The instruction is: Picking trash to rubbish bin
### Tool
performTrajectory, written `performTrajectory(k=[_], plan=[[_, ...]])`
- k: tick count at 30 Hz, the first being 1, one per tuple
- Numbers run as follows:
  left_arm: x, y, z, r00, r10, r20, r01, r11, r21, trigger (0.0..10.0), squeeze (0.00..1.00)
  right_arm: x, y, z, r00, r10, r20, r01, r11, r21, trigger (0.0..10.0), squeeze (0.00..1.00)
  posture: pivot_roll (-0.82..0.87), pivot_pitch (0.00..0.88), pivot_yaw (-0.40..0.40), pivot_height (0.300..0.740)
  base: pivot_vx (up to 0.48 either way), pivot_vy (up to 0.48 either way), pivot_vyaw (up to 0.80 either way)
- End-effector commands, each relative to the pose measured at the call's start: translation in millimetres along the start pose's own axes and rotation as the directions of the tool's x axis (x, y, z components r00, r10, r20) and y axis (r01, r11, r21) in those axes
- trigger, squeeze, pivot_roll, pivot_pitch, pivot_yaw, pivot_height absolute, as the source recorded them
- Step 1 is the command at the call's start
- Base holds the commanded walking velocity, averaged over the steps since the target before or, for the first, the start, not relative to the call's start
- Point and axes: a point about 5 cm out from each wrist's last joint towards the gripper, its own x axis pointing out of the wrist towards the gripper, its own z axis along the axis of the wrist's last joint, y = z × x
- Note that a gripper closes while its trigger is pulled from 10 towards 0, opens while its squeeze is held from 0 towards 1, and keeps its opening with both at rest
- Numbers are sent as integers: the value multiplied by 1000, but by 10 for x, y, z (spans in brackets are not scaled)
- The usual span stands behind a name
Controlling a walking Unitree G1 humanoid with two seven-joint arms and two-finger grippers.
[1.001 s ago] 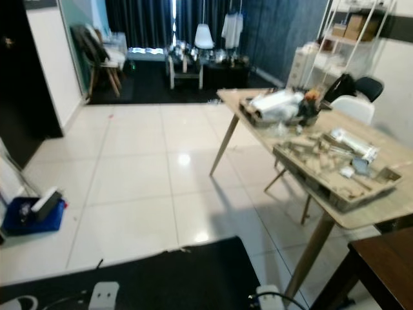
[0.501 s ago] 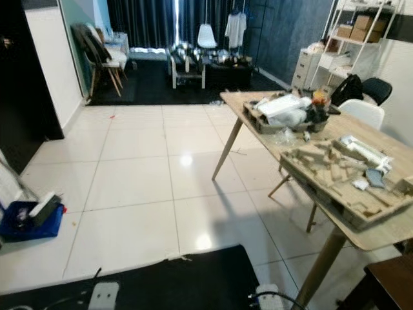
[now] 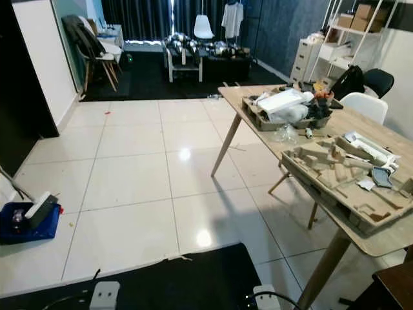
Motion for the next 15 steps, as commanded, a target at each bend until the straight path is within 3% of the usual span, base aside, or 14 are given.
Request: performTrajectory(k=[1,15], plan=[[-18,-6,-58,1000,-3,-20,3,1000,3,10000,0,-10,2,-62,1000,0,-20,0,1000,-5,10000,0,69,58,-65,740,0,0,0],[-18,-10,-63,1000,-5,-24,5,1000,1,10000,0,-10,-2,-62,1000,1,-22,-2,1000,-12,10000,0,68,59,-68,740,0,0,0]])
